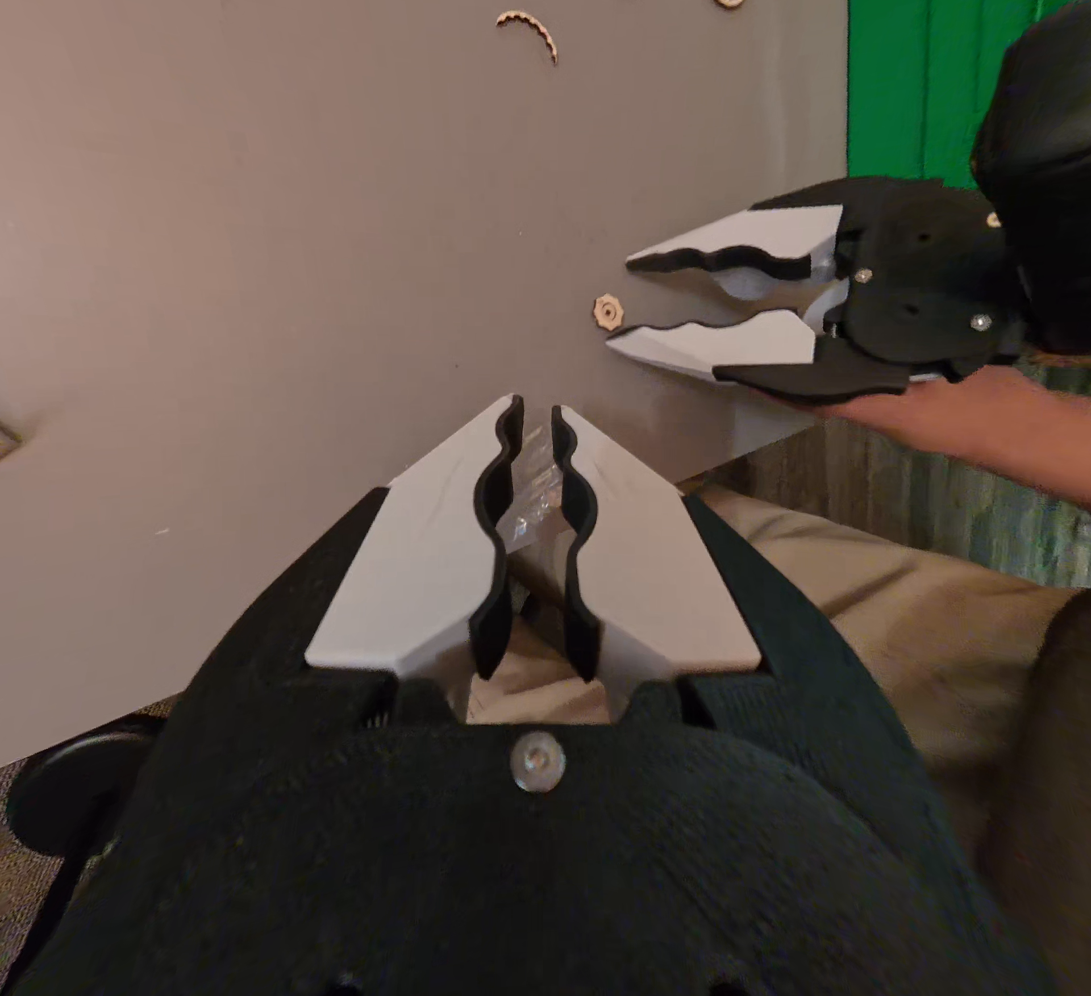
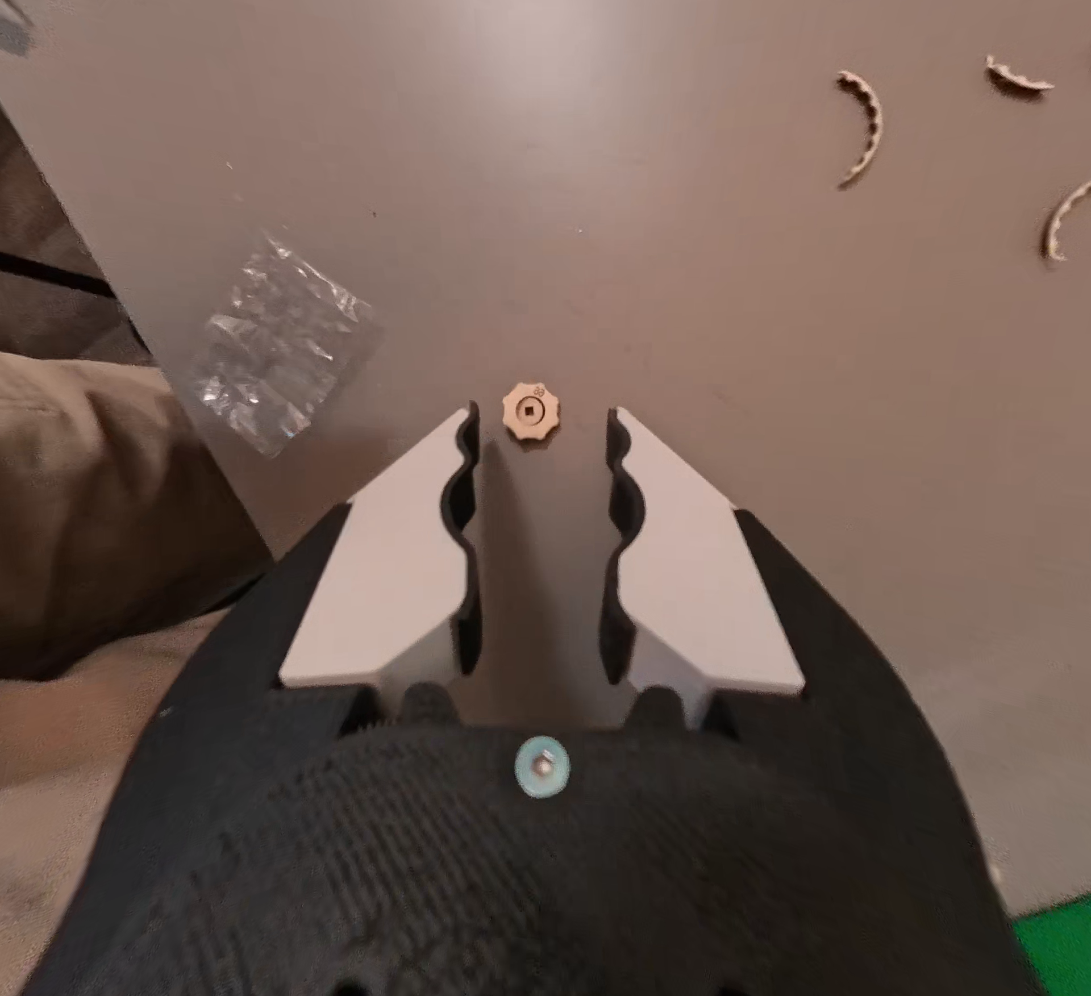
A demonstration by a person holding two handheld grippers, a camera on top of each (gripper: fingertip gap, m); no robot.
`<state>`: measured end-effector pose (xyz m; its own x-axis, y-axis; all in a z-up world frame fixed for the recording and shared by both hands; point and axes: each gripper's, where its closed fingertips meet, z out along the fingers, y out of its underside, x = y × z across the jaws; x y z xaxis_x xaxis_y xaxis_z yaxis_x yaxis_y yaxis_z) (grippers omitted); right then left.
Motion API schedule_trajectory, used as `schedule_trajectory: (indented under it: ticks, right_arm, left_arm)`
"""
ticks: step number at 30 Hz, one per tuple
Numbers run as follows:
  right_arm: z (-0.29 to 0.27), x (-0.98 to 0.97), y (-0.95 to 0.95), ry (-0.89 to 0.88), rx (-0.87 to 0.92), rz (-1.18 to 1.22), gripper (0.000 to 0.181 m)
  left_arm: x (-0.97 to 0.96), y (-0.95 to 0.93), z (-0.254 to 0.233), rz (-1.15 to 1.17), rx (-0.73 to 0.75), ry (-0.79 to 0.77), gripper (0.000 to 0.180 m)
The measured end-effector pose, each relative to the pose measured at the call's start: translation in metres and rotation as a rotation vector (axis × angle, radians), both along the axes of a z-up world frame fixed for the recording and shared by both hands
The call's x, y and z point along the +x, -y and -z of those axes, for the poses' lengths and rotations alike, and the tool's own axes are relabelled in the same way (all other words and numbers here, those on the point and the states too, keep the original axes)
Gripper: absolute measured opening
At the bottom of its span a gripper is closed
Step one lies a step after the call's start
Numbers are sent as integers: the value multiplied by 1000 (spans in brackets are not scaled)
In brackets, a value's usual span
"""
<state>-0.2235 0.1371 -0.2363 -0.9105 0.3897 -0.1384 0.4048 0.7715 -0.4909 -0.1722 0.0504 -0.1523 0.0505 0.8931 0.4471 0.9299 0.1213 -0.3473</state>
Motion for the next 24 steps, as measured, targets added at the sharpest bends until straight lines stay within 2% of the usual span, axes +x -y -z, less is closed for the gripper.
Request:
schedule_trajectory:
  ticks: [3, 7, 12, 15, 20, 24]
  right_arm:
    - [4, -3, 5, -26, 22, -15, 36]
    - [6, -5, 4, -84, 75, -47, 14]
    - [6, -2, -4, -45, 89, 1, 14]
    - [-4, -5, -8, -19, 39, 78, 14]
    - [-56, -34, -30, -47, -89, 275, 14]
    - [-126, -84, -80, -178, -168, 464, 14]
  left_arm:
    - [9, 10, 4, 8, 13, 18, 4]
    - [16, 23, 7, 39, 18, 29, 4]
    - [17, 32, 8, 77, 22, 29, 4]
    - [14, 37, 10, 80, 25, 32, 3]
    - [9, 35, 9, 79, 30, 25, 3]
    - [5, 25, 10, 88, 36, 22, 4]
